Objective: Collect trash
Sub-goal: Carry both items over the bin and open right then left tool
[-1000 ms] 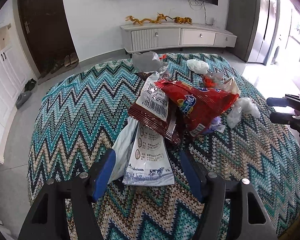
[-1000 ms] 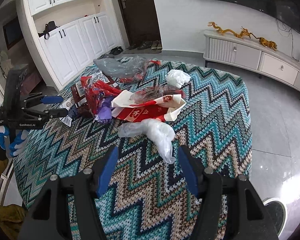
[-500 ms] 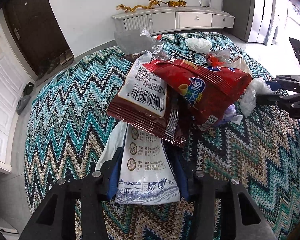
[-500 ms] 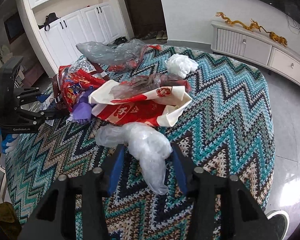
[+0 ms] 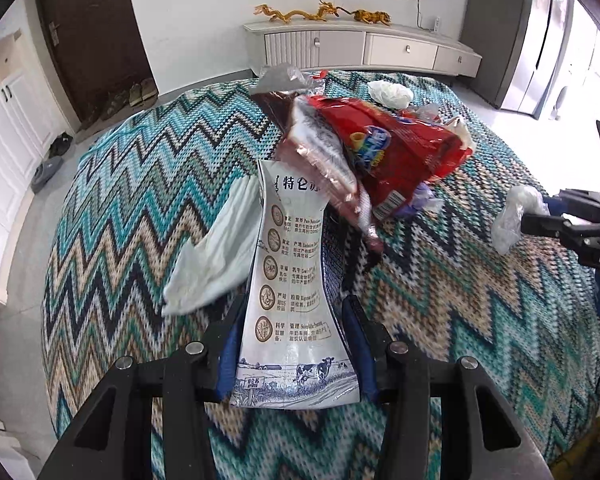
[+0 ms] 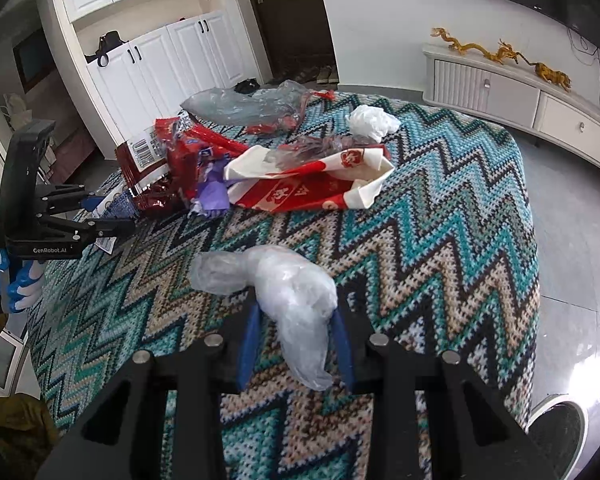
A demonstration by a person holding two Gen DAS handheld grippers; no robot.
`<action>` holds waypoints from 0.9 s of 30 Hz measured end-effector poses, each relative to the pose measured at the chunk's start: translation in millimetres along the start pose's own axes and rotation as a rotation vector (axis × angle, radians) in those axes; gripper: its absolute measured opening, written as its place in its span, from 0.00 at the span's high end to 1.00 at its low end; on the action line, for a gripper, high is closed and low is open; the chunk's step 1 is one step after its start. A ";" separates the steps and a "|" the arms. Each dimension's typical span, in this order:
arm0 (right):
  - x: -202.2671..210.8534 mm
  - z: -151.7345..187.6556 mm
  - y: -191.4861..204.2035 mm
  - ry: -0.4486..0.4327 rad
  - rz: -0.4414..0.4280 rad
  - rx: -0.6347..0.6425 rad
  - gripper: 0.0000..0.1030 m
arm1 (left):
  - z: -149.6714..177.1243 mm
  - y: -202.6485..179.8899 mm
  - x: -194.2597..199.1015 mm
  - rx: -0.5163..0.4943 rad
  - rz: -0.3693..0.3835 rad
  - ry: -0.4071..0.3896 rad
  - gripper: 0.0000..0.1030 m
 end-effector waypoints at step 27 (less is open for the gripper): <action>151.1 44.3 42.1 -0.186 0.055 -0.033 0.70 | 62.4 -28.5 141.5 0.071 0.000 -0.230 0.56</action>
Point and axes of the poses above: each gripper's, at about its wrist camera, not at the fingertips, and x roughly against the way its jaws point, y to its left, z to its underside, the point moved 10 cm from there along -x, roughly the way its jaws point, and after that the axes turned 11 degrees about z, right-handed, at the moved point
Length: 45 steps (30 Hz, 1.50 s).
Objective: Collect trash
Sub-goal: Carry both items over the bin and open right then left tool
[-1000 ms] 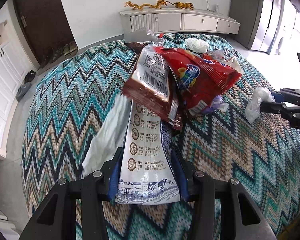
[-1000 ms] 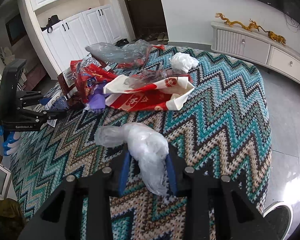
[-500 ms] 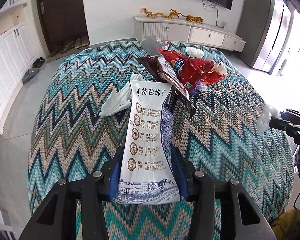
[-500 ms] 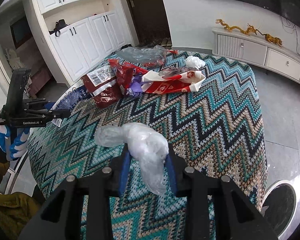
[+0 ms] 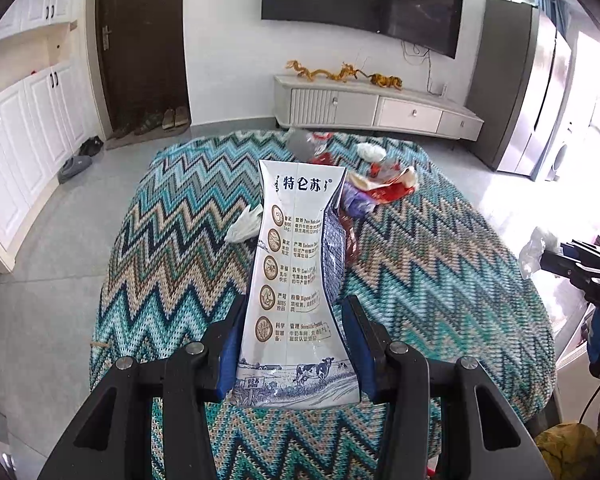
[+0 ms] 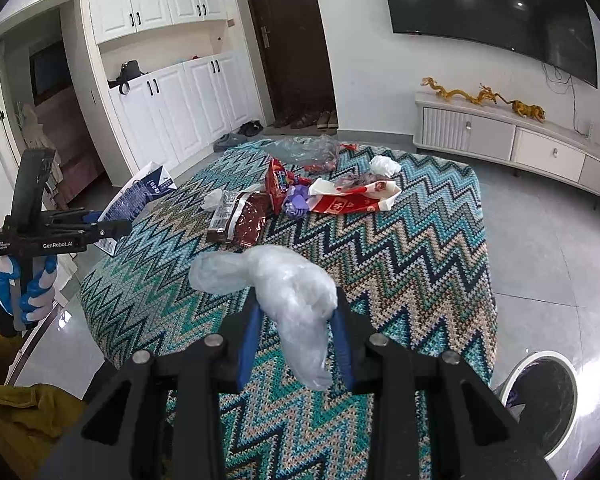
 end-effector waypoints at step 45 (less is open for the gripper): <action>-57.7 259.3 -447.5 0.297 0.536 -0.692 0.56 | 3.8 -507.4 -372.1 -0.305 0.523 0.612 0.55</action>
Point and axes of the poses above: each gripper's, at about its wrist camera, not at the fingertips, and x roughly against the way its jaws point, y to its left, z to its underside, the point moved 10 cm from there along -x, roughly the way its jaws point, and after that the axes turned 11 degrees about z, right-handed, at the moved point
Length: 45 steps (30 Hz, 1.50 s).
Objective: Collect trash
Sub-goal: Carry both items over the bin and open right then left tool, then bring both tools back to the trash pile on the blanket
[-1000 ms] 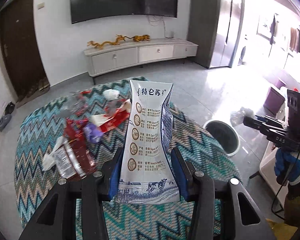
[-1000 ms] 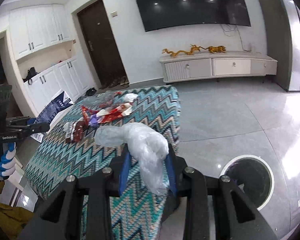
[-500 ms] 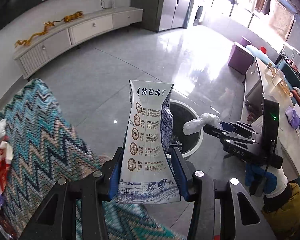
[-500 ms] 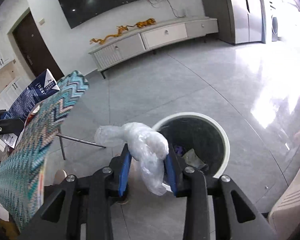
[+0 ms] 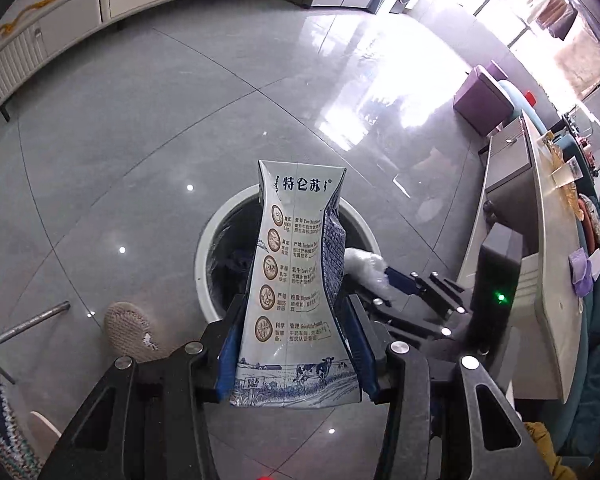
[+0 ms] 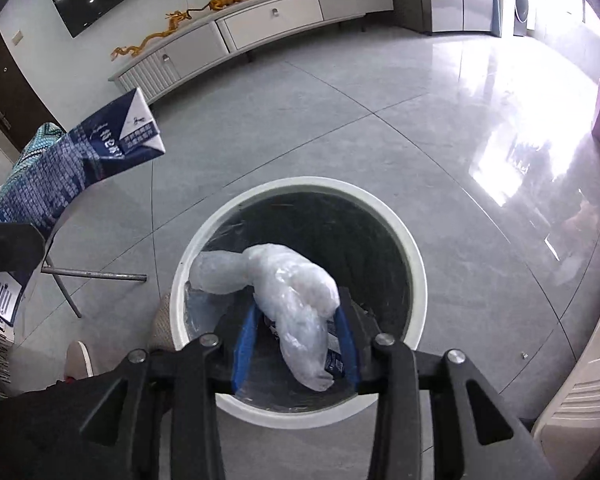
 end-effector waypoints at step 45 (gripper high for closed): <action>334.6 -1.2 292.3 -0.394 -0.326 0.325 0.41 | 251.6 154.7 375.1 0.195 -0.262 -0.588 0.41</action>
Point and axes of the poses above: each gripper's, at about its wrist camera, not at the fingertips, and x roughly against the way its jaws point, y to its left, z to its underside, the point moved 10 cm from there along -x, roughly the way its jaws point, and after that the axes turned 11 degrees about z, right-handed, at the moved point
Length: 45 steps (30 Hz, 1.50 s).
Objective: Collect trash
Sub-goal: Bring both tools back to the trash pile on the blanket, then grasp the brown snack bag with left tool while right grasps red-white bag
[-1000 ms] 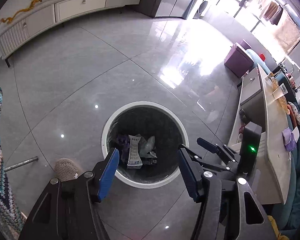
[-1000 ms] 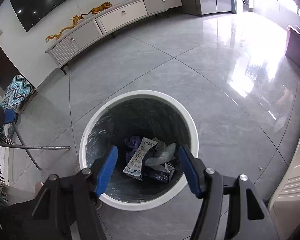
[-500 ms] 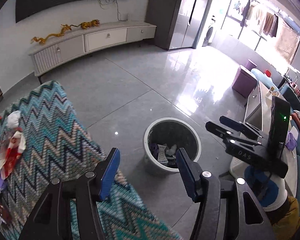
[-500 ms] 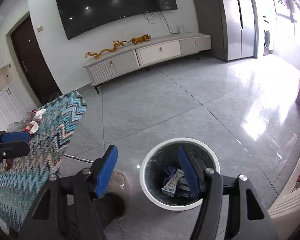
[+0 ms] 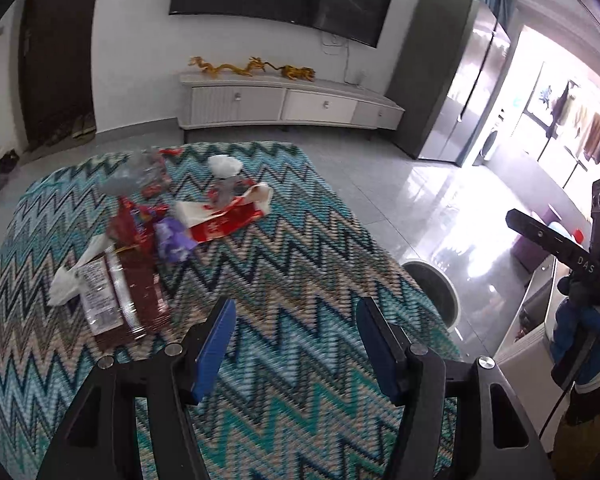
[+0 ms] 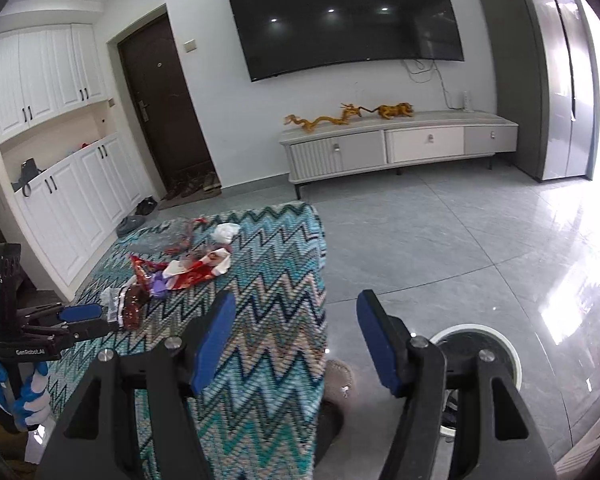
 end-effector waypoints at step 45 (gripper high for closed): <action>-290.8 15.2 145.5 0.356 -0.246 0.167 0.69 | 6.0 198.1 -78.4 0.430 0.164 -0.031 0.63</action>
Point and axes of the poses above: each gripper's, at about its wrist camera, not at the fingertips, and x roughly against the way its jaws point, y to its left, z to its underside, the point moved 10 cm from there along -x, roughly the way its jaws point, and after that the axes turned 11 degrees about z, right-handed, at the moved point
